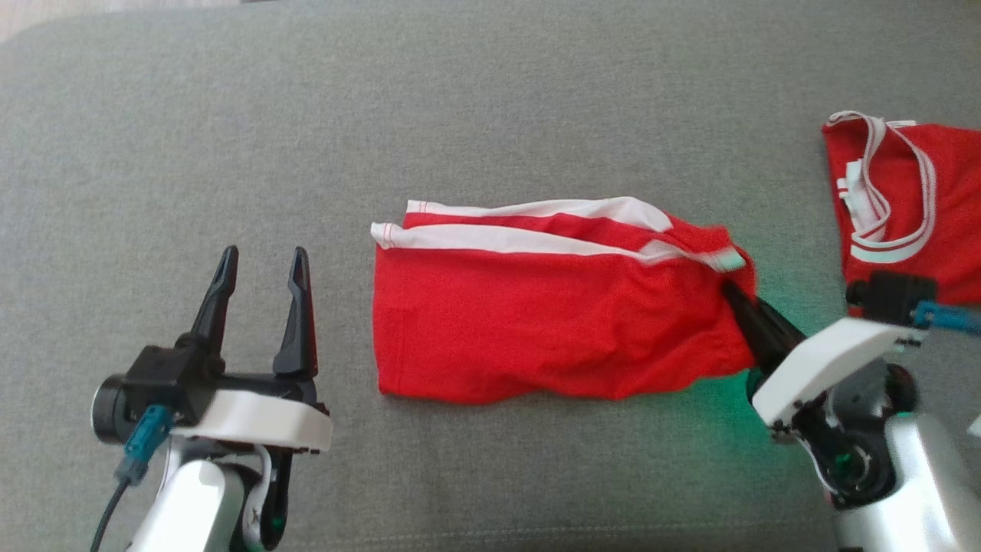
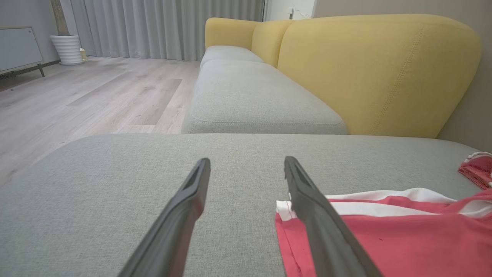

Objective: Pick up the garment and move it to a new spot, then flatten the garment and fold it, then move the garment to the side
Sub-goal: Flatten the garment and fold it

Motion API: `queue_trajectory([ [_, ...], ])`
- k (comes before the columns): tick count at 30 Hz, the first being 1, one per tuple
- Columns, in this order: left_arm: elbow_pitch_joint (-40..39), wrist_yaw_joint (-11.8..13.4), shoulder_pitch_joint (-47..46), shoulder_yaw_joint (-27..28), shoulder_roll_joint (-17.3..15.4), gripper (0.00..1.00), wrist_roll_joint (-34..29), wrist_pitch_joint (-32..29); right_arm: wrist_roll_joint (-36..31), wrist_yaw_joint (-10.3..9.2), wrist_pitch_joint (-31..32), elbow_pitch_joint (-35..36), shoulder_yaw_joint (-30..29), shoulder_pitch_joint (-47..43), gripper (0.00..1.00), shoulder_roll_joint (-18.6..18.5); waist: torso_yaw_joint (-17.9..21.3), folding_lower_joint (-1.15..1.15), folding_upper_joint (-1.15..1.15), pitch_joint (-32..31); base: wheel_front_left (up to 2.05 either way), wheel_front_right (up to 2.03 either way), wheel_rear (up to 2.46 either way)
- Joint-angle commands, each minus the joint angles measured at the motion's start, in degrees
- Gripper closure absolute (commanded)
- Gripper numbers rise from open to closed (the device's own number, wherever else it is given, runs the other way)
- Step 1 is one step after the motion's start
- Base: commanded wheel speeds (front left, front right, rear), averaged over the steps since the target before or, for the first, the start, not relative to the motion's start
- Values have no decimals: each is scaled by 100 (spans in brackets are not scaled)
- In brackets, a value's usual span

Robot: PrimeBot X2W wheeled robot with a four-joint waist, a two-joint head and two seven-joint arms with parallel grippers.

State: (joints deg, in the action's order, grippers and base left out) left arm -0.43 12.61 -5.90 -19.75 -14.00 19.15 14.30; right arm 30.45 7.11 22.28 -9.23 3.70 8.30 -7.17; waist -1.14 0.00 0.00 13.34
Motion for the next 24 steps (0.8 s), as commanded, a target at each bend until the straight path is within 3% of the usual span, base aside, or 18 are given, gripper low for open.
queue_trajectory([
  [1,-165,25,-65,200,-62,0,-28,68,521,37,324,456,125,56,100,64,29,0,0,-51,0,0,0],
  [6,-151,8,-62,130,-54,0,-30,63,1876,37,1413,1075,-67,183,100,270,0,0,0,-136,0,0,0],
  [11,-116,-29,-107,59,-23,0,-13,62,2792,37,1776,1079,85,511,100,418,-155,0,0,-151,0,0,0],
  [17,-53,-54,-206,-7,78,0,11,64,3885,37,847,118,1437,1202,100,427,-572,0,0,-28,0,0,0],
  [24,14,-122,-328,-47,198,0,8,68,4142,37,-455,-1193,2681,2210,100,428,-930,0,0,188,0,0,0],
])
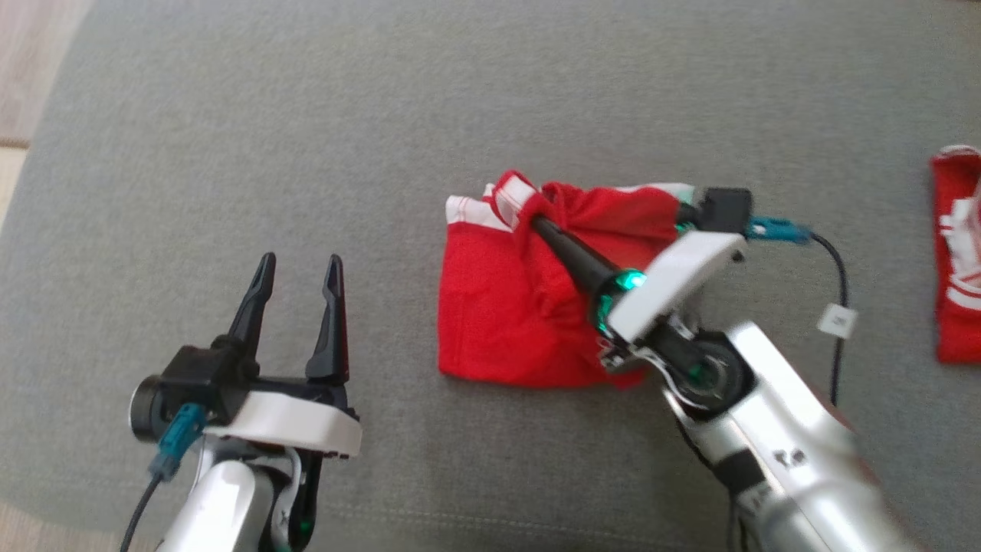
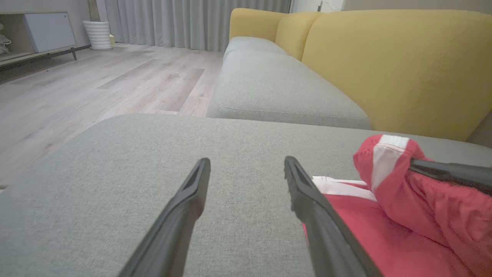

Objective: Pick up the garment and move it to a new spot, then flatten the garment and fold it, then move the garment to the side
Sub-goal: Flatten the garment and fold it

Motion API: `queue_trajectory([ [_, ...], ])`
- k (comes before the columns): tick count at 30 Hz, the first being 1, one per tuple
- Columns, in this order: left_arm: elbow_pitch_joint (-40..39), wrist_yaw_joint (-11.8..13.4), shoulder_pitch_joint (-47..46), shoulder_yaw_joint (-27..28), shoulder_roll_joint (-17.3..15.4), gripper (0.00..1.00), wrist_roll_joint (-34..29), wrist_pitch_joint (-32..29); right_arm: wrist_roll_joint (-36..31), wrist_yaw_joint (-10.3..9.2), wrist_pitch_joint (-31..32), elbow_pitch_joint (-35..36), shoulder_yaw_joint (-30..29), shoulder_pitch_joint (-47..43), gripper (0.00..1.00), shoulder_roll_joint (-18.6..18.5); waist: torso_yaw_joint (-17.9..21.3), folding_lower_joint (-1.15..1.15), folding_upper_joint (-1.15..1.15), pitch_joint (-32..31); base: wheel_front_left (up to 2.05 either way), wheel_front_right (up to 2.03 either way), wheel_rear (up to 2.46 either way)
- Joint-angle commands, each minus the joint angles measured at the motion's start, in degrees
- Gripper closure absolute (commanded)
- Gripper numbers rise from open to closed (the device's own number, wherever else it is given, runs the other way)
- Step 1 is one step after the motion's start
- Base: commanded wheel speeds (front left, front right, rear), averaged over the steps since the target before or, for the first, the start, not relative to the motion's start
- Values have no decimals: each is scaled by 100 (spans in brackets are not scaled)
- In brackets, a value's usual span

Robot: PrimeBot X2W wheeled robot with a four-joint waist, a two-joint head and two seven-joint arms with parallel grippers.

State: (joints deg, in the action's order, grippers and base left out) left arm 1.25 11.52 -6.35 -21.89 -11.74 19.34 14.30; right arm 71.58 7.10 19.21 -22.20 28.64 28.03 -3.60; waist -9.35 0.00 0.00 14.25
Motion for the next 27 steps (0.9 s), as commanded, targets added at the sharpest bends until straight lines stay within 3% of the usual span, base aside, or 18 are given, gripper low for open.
queue_trajectory([
  [1,-146,-22,-298,163,-9,0,-16,68,73,39,-288,-63,352,351,100,71,-139,0,0,121,0,0,0],
  [5,-131,-52,-338,185,55,0,-43,69,160,39,-828,-641,927,728,100,71,-203,0,0,192,0,0,0],
  [6,-129,-60,-344,194,68,0,-50,69,173,39,-907,-765,1073,796,86,71,-207,0,0,207,0,0,0],
  [7,-129,-60,-344,194,68,0,-50,69,173,39,-907,-765,1073,796,86,71,-207,0,0,207,0,0,0],
  [8,-127,-69,-346,209,79,0,-55,69,179,39,-999,-862,1205,859,15,71,-204,0,0,217,0,0,0],
  [9,-123,-77,-345,227,87,0,-60,69,162,39,-1101,-940,1331,919,0,71,-192,0,0,224,0,0,0],
  [15,-108,-115,-328,319,98,0,-116,69,-474,39,-1770,-1007,2034,1187,0,72,-10,0,0,210,0,0,0],
  [19,-98,-120,-290,373,90,0,-149,69,-944,39,-2245,-812,2196,1222,0,-36,158,0,0,141,0,0,0],
  [23,-77,-110,-228,411,64,0,-163,69,-1353,39,-2795,-530,1991,1121,0,-344,333,0,0,37,0,0,0],
  [27,-74,-77,-142,457,5,0,-165,70,-1922,39,-3196,-361,1371,833,0,-763,506,0,0,-91,0,0,0],
])
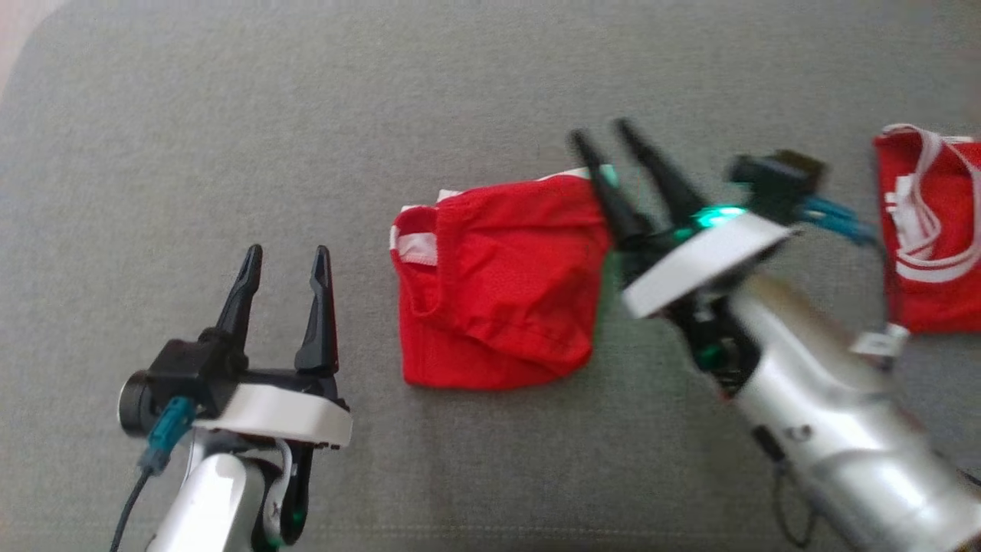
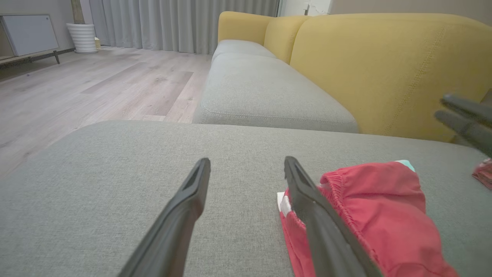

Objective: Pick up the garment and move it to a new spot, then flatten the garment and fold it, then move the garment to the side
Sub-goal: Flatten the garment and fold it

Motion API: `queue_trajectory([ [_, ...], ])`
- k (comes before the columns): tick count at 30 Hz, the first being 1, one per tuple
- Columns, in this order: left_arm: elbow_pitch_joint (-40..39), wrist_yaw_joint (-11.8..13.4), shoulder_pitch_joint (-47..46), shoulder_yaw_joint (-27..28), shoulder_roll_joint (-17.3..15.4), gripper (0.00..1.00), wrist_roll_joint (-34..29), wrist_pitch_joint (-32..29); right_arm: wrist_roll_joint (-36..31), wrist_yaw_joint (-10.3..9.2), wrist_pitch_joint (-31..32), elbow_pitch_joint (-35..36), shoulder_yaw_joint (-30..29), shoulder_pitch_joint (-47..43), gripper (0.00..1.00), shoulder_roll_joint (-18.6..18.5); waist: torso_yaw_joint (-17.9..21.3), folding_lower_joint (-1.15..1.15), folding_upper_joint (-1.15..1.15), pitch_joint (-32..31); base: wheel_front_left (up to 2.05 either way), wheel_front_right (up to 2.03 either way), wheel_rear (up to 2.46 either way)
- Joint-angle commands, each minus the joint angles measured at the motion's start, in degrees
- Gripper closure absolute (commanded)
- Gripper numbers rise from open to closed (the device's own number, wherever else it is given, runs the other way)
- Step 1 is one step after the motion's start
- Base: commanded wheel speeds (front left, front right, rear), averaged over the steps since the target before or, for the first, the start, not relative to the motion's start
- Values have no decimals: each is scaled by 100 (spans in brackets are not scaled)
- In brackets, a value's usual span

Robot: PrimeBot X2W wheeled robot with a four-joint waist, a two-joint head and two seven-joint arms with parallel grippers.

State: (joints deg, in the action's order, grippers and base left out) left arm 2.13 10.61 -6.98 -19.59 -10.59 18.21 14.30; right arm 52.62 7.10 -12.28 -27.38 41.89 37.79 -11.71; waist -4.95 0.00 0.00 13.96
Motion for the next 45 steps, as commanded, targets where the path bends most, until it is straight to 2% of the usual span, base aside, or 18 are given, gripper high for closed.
queue_trajectory([
  [1,-169,32,-55,238,-125,0,-53,68,-204,39,-86,180,-149,-251,0,-56,109,0,0,-91,0,0,0],
  [5,-202,72,35,315,-216,0,-28,55,-725,39,-138,342,-1043,-816,0,-332,262,0,0,-187,0,0,0],
  [8,-229,97,106,359,-279,0,-11,40,-1105,39,-68,541,-1713,-1276,0,-404,332,0,0,-273,0,0,0],
  [13,-275,138,247,402,-357,0,17,13,-1908,39,262,1195,-2615,-1991,0,-292,403,0,0,-418,0,0,0],
  [20,-337,175,468,421,-470,0,20,-4,-3438,39,871,2508,-3383,-2813,0,21,462,0,0,-687,0,0,0],
  [25,-454,229,709,413,-559,0,12,-80,-3946,39,1330,3241,-3622,-3425,0,216,485,0,0,-917,0,0,0],
  [31,-541,288,980,382,-622,0,5,-154,-4107,39,1598,3636,-3721,-3908,0,362,496,0,0,-1130,0,0,0],
  [45,-704,428,1326,391,-696,0,62,-256,-4138,39,1846,3832,-3837,-4303,0,588,462,0,0,-1368,0,0,0],
])
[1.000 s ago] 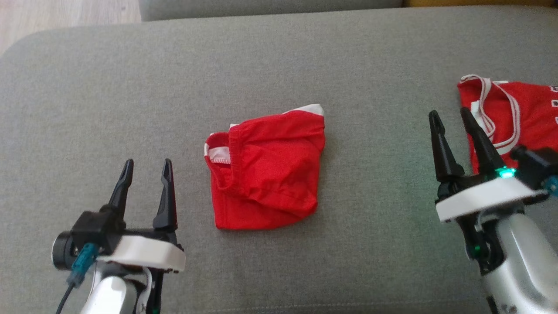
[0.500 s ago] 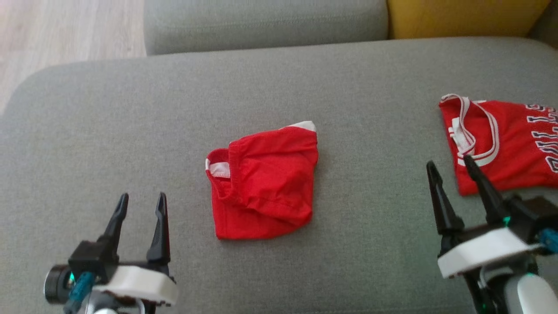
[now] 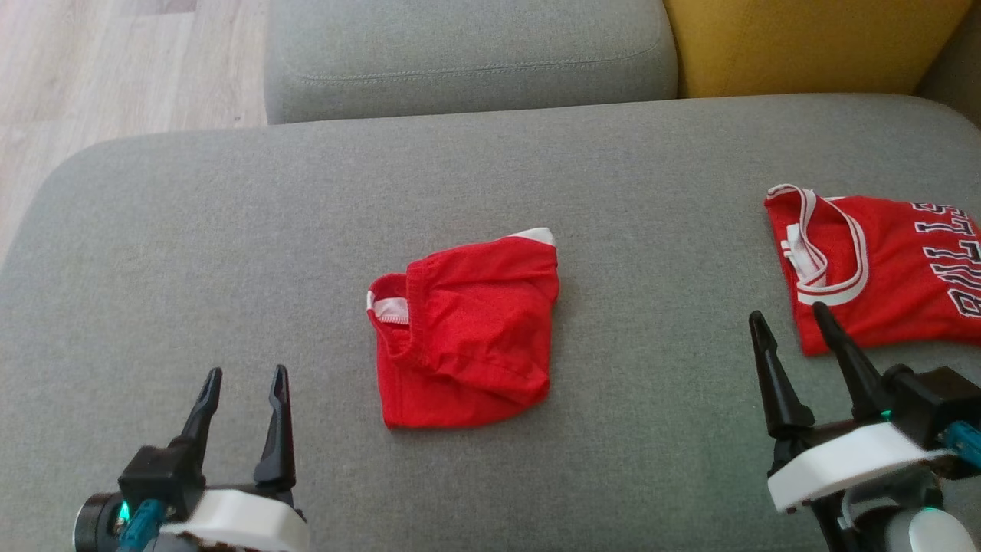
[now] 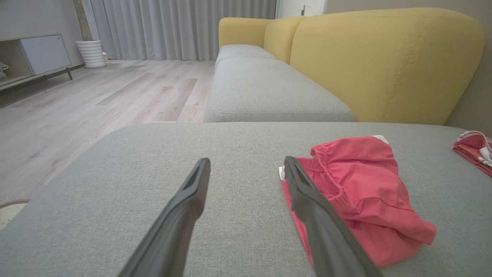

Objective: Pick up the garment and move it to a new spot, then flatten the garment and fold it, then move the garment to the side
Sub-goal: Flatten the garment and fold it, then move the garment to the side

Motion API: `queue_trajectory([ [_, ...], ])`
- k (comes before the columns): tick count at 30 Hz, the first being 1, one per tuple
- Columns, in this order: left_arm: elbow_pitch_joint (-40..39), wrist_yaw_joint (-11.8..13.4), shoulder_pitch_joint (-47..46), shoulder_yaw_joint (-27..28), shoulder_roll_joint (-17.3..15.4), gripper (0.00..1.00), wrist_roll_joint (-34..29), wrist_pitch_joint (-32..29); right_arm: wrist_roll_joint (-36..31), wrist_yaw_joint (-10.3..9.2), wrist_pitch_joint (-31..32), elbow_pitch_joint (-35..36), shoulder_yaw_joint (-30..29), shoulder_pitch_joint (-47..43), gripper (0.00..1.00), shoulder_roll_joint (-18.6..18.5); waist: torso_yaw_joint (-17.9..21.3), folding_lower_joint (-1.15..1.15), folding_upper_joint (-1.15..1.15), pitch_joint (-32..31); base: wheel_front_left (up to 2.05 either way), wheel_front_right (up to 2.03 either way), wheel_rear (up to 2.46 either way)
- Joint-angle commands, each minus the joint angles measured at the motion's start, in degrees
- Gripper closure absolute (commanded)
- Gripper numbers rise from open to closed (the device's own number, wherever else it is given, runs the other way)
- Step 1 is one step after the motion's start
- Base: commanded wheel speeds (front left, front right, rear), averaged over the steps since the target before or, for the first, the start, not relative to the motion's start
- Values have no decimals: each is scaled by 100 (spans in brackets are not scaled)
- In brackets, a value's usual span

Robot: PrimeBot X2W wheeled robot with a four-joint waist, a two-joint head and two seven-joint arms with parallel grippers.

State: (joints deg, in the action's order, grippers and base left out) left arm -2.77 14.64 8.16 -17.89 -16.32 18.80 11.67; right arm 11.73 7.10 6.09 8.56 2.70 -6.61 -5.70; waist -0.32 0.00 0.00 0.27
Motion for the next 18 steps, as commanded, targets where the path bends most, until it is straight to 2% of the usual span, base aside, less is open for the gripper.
queue_trajectory([
  [1,-219,27,-185,222,-126,0,7,7,-49,39,14,237,74,130,0,-2,-2,0,0,-1,0,0,0],
  [18,-270,128,-206,194,-182,0,-18,-13,-61,39,31,202,57,129,0,43,18,0,0,15,0,0,0],
])
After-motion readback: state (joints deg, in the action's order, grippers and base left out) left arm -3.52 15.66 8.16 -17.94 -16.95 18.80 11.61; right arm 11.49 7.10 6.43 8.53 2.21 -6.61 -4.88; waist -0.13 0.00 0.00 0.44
